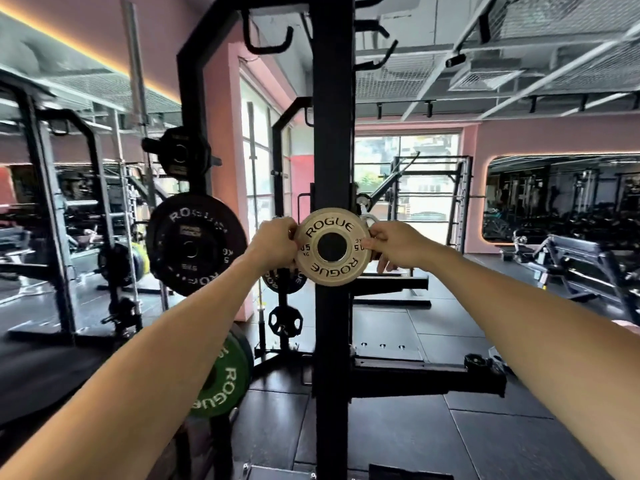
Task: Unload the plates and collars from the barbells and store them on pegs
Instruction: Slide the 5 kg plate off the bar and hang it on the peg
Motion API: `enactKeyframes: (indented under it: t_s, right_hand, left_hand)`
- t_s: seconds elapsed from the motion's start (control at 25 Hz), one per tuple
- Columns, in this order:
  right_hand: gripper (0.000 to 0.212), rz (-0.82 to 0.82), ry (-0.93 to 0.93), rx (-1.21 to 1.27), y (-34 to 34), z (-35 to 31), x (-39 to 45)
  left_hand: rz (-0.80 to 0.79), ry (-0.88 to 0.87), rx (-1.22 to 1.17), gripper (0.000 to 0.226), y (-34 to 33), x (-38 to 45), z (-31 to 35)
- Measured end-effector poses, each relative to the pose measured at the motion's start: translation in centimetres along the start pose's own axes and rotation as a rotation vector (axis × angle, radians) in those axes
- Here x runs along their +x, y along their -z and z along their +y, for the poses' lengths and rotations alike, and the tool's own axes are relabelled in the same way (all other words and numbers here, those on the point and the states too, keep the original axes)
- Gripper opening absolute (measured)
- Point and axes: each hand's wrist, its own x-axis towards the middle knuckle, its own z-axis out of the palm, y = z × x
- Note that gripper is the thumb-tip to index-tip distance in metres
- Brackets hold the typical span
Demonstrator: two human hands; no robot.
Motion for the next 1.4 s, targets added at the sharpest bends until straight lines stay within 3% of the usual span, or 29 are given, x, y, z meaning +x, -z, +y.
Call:
enactKeyframes:
  t_s: [0.2, 0.36, 0.76, 1.04, 1.4]
  right_hand:
    - [0.012, -0.036, 0.071, 0.007, -5.1, -7.0, 2.5]
    - [0.02, -0.073, 0.125, 0.039, -11.6, -13.5, 6.2]
    - [0.012, -0.152, 0.235, 0.136, -26.6, -28.4, 14.2]
    - [0.014, -0.18, 0.248, 0.164, -33.5, -31.6, 22.3]
    - [0.017, -0.064, 0.157, 0.108, -35.1, -28.5, 34.2]
  left_hand:
    - [0.064, 0.025, 0.071, 0.017, 6.9, -2.4, -5.4]
    - [0.127, 0.033, 0.168, 0.016, 13.8, -3.4, -12.8]
    - [0.155, 0.119, 0.268, 0.015, 27.3, -4.0, -29.7]
    - [0.173, 0.174, 0.122, 0.006, 29.2, 0.6, -40.1]
    - [0.149, 0.039, 0.066, 0.017, 25.1, 13.9, -47.3]
